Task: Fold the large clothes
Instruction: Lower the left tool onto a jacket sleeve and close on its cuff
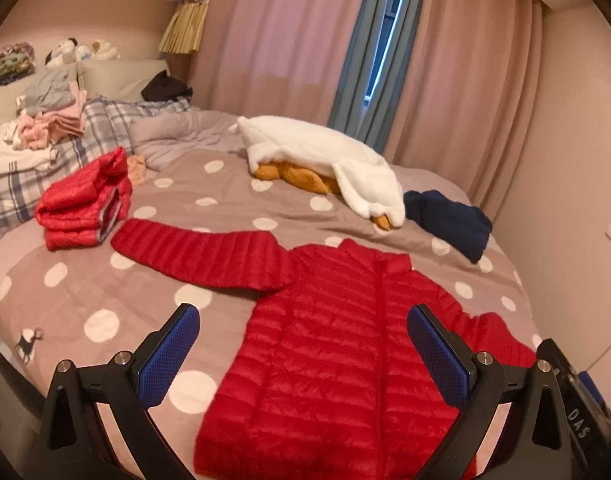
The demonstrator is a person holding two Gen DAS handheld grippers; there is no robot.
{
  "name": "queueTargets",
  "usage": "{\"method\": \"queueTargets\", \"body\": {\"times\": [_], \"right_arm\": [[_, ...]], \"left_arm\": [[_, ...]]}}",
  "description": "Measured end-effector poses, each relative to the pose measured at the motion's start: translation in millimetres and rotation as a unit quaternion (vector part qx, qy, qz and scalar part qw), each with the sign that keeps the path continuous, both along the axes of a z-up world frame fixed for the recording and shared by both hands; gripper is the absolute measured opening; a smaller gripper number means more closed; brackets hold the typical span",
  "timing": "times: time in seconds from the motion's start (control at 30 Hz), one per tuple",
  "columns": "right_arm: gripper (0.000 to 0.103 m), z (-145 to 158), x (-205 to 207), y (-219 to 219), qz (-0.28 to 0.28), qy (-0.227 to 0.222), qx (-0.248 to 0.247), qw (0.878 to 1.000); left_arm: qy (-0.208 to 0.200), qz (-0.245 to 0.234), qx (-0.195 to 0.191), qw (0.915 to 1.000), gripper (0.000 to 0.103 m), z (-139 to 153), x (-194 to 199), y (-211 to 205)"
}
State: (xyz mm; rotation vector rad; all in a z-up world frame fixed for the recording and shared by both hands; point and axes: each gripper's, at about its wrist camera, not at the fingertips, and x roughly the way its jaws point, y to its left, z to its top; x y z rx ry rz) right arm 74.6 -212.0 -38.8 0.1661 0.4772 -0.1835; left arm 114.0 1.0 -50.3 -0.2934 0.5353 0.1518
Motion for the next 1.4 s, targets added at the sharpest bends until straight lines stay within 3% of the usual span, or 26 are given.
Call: {"method": "queueTargets", "body": {"times": [0.17, 0.3, 0.5, 0.6, 0.73, 0.83, 0.87, 1.0, 1.1, 1.13, 1.17, 1.2, 1.23, 1.27, 1.3, 1.37, 1.4], "right_arm": [[0.103, -10.4, 16.5, -2.3, 0.015, 0.012, 0.001, 1.000], [0.103, -22.4, 30.6, -12.8, 0.013, 0.026, 0.009, 1.000], [0.103, -45.8, 49.8, -46.2, -0.027, 0.055, 0.026, 0.998], [0.103, -56.0, 59.7, -65.4, -0.057, 0.074, 0.024, 0.995], [0.103, -66.4, 66.2, -86.7, -0.098, 0.085, 0.009, 0.991], [0.103, -75.9, 74.0, -100.9, -0.121, 0.102, 0.015, 0.987], [0.103, -79.3, 76.7, -105.7, -0.127, 0.108, 0.018, 0.986], [0.103, -85.6, 79.6, -118.3, -0.147, 0.120, 0.015, 0.982], [0.103, -87.8, 82.6, -124.5, -0.165, 0.129, 0.003, 0.978], [0.103, -88.4, 84.1, -126.0, -0.168, 0.130, 0.000, 0.977], [0.103, -89.1, 85.7, -128.2, -0.172, 0.130, -0.003, 0.976], [0.103, -89.9, 86.5, -132.0, -0.179, 0.129, -0.004, 0.975], [0.103, -91.0, 86.7, -136.8, -0.189, 0.126, -0.003, 0.974], [0.103, -92.3, 86.2, -142.0, -0.199, 0.124, 0.001, 0.972], [0.103, -94.1, 85.7, -146.6, -0.207, 0.123, 0.005, 0.970], [0.102, -99.4, 85.2, -160.3, -0.218, 0.121, 0.022, 0.968], [0.102, -103.0, 85.3, -170.2, -0.218, 0.117, 0.035, 0.968]], "left_arm": [[0.007, -0.002, -0.001, 1.0000, 0.103, -11.3, 15.4, 2.8], [0.016, 0.009, -0.063, 0.9978, 0.103, -35.8, 39.1, 29.1], [0.056, 0.116, -0.144, 0.9811, 0.103, -92.1, 77.6, 89.1], [0.073, 0.150, -0.153, 0.9740, 0.103, -118.4, 103.9, 115.0], [0.066, 0.182, -0.141, 0.9710, 0.103, -135.7, 129.7, 135.4], [0.042, 0.187, -0.195, 0.9619, 0.103, -150.9, 147.0, 158.7], [0.038, 0.179, -0.232, 0.9554, 0.103, -160.2, 155.1, 170.5], [0.053, 0.189, -0.365, 0.9099, 0.103, -199.4, 177.9, 208.3], [0.009, 0.174, -0.429, 0.8865, 0.103, -215.7, 183.5, 224.6], [-0.011, 0.154, -0.461, 0.8738, 0.102, -224.3, 188.8, 230.7], [-0.017, 0.147, -0.483, 0.8629, 0.100, -231.9, 192.0, 235.4], [-0.009, 0.154, -0.510, 0.8460, 0.097, -242.7, 197.1, 241.6], [0.004, 0.162, -0.521, 0.8383, 0.086, -246.3, 199.8, 245.7], [0.005, 0.160, -0.520, 0.8388, 0.078, -244.6, 201.5, 248.0], [-0.005, 0.153, -0.511, 0.8456, 0.073, -241.0, 203.0, 249.3], [0.007, 0.162, -0.473, 0.8661, 0.041, -236.6, 205.2, 250.4], [0.031, 0.176, -0.448, 0.8757, 0.035, -236.9, 206.8, 250.3]]}}
